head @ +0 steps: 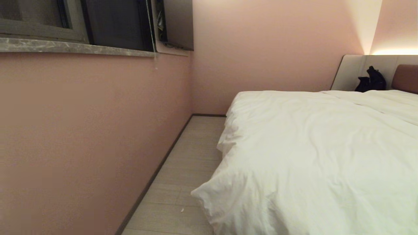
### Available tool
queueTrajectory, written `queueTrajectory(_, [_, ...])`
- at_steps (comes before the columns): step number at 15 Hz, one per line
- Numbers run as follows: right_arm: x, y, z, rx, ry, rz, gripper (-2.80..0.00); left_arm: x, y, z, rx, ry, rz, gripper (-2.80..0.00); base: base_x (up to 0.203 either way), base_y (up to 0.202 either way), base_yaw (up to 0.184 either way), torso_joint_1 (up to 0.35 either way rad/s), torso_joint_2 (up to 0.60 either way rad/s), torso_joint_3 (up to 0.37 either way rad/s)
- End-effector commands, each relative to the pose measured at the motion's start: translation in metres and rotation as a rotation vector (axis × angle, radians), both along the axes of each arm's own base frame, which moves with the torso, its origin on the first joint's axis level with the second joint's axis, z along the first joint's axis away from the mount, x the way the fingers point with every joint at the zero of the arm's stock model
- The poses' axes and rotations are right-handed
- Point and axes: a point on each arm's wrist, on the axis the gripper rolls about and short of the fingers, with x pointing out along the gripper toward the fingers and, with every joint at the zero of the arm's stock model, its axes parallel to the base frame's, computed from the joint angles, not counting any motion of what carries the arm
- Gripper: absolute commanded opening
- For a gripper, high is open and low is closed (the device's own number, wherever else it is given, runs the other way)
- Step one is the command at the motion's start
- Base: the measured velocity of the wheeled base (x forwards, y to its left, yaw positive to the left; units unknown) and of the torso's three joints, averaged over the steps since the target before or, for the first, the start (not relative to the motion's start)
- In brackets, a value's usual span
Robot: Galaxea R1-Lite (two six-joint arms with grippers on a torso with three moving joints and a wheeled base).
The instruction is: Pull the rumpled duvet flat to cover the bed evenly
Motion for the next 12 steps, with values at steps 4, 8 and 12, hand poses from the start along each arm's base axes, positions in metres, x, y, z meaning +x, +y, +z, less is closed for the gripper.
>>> queueTrajectory(4, [0.0, 0.0, 0.0002, -0.001, -0.002, 0.001, -2.8, 0.0, 0.0, 0.0, 0.001, 0.0, 0.0, -2.8, 0.0, 0.192, 0.0, 0.002, 0.0, -0.002])
queueTrajectory(8, [0.0, 0.0, 0.0, -0.001, -0.001, 0.001, -2.8, 0.0, 0.0, 0.0, 0.002, 0.0, 0.0, -2.8, 0.0, 0.114, 0.001, 0.003, 0.0, 0.001])
queueTrajectory(12, [0.0, 0.0, 0.0001, -0.001, -0.002, 0.001, -2.8, 0.0, 0.0, 0.0, 0.001, 0.0, 0.0, -2.8, 0.0, 0.0, 0.0, 0.0, 0.0, 0.0])
